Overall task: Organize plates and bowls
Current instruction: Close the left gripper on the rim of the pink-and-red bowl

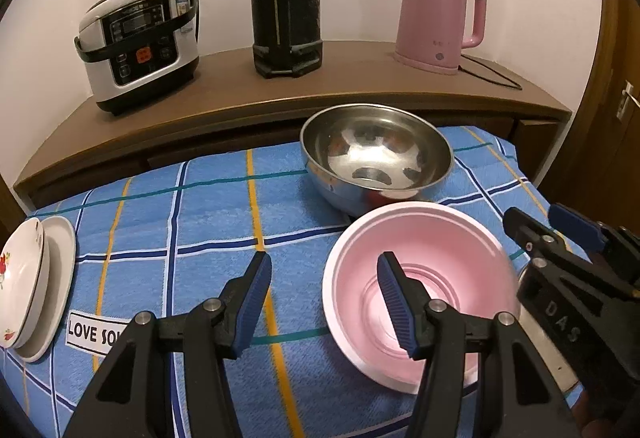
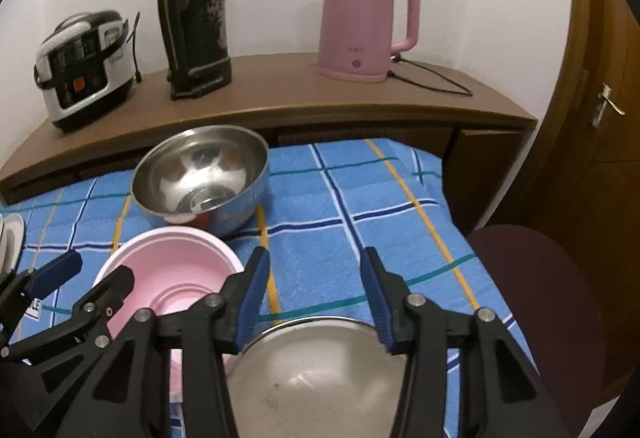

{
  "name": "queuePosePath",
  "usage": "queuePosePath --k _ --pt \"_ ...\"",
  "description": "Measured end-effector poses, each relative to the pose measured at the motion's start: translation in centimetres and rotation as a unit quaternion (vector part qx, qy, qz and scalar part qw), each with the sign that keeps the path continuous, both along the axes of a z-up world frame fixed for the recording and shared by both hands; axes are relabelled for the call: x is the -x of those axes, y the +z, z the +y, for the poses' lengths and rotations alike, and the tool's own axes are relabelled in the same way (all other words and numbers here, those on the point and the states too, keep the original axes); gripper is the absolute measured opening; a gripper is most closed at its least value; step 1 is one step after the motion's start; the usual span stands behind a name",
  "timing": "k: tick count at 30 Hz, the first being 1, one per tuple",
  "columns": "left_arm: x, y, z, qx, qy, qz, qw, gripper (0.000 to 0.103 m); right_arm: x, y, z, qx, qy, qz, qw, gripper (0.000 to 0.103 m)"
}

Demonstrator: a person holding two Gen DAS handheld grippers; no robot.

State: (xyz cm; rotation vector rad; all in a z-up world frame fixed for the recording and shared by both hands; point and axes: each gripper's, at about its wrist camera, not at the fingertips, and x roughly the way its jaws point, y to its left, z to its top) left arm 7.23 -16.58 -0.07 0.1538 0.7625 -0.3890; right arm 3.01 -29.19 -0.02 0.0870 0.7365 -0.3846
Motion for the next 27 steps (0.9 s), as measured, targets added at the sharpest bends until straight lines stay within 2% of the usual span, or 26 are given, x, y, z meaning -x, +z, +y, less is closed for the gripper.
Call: queuePosePath --k 2,4,6,7,12,14,19,27 --pt "-0.1 -0.2 0.0 -0.004 0.003 -0.001 1.0 0.058 -0.3 -0.3 0.1 -0.004 0.006 0.006 1.0 0.038" --pt "-0.3 -0.4 -0.1 -0.003 0.002 0.002 1.0 0.058 -0.5 -0.6 -0.1 -0.008 0.008 0.01 1.0 0.029" --pt "-0.4 -0.5 -0.3 -0.003 -0.003 0.002 1.0 0.045 -0.6 -0.9 -0.3 -0.016 0.01 0.013 1.0 0.025" --pt "-0.4 -0.7 -0.4 -0.003 -0.008 0.006 0.9999 0.035 -0.7 -1.0 -0.4 -0.017 0.011 0.015 1.0 0.022" --pt "-0.7 -1.5 -0.8 -0.001 -0.014 0.023 0.9996 0.031 -0.9 -1.3 -0.3 -0.018 0.018 0.019 0.999 0.017" --pt "-0.8 -1.7 -0.7 0.005 -0.015 0.029 0.9994 0.023 -0.9 -1.4 -0.3 -0.022 0.02 0.02 0.999 0.016" --pt "-0.9 -1.9 -0.8 0.009 -0.017 0.033 0.9993 0.018 -1.0 -1.4 0.0 -0.019 0.023 0.021 0.999 0.011" --pt "-0.9 -2.0 -0.6 0.011 -0.02 0.031 0.9993 0.015 -0.8 -1.1 -0.1 -0.024 0.025 0.011 0.999 0.01"
